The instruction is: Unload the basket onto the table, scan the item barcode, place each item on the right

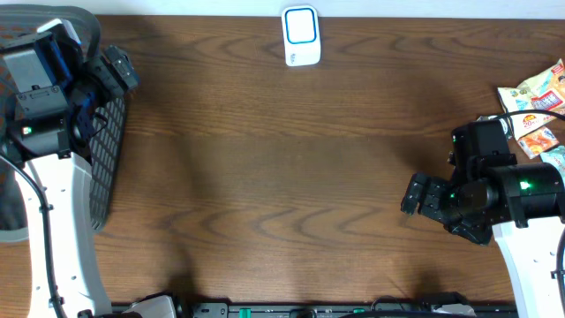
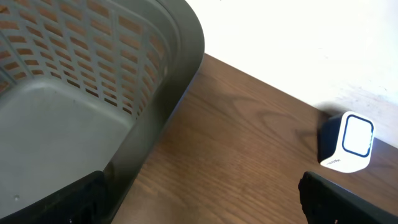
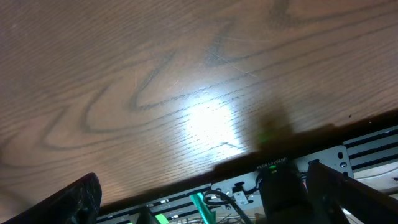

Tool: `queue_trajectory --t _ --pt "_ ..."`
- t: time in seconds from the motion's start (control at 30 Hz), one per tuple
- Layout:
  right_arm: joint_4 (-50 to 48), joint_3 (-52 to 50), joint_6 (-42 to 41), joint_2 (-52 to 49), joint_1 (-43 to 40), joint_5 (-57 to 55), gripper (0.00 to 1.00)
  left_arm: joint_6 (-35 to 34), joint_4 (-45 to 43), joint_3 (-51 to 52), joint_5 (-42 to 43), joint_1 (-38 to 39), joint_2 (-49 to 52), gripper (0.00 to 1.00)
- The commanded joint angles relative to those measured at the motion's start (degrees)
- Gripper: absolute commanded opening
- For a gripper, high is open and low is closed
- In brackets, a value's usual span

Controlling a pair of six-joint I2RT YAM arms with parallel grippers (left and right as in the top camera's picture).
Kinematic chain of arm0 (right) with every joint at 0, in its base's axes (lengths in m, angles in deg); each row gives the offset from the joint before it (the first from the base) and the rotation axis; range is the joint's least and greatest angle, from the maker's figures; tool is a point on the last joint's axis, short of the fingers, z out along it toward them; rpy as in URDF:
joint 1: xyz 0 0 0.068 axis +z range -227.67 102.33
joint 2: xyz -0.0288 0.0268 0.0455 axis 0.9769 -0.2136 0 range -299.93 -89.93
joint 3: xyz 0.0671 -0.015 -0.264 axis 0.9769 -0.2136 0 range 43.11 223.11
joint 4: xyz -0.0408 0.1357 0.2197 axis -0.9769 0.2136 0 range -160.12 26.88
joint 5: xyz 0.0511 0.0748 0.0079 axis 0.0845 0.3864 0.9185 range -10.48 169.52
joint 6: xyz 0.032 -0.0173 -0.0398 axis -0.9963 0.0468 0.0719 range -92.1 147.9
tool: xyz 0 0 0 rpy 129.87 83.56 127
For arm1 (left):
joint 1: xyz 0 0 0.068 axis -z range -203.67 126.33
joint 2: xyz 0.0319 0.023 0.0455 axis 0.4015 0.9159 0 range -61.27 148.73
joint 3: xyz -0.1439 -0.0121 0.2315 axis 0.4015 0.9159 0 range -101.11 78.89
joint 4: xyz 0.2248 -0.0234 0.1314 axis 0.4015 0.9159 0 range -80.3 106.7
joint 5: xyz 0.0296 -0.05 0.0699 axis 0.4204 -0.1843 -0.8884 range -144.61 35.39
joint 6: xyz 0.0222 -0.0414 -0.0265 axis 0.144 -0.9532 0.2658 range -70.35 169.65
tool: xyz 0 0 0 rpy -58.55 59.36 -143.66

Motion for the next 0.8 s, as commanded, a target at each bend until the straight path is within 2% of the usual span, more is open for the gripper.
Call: queue_trajectory --t 0.0,0.33,0.43,0.6,0.77 --pt "0.0 -0.3 -0.9 0.0 0.1 0.1 0.99 -0.1 0.8 -0.2 -2.7 -0.8 1.0 0.98" --pt "0.1 -0.3 -0.9 0.5 0.0 -0.2 0.99 -0.1 0.8 -0.2 -2.7 -0.8 1.0 0.98" --pt "-2.5 -0.4 -0.2 2.2 0.0 -2.5 0.99 -0.1 0.8 -0.2 -2.7 -0.8 1.0 0.98" --pt "-17.2 -3.8 12.8 7.6 0.0 -2.1 0.99 -0.1 0.8 -0.2 -2.7 -0.8 1.0 0.98" --pt "-31.5 -14.1 23.5 15.3 -0.3 0.9 0.99 -0.1 0.8 -0.2 -2.7 -0.8 1.0 0.98"
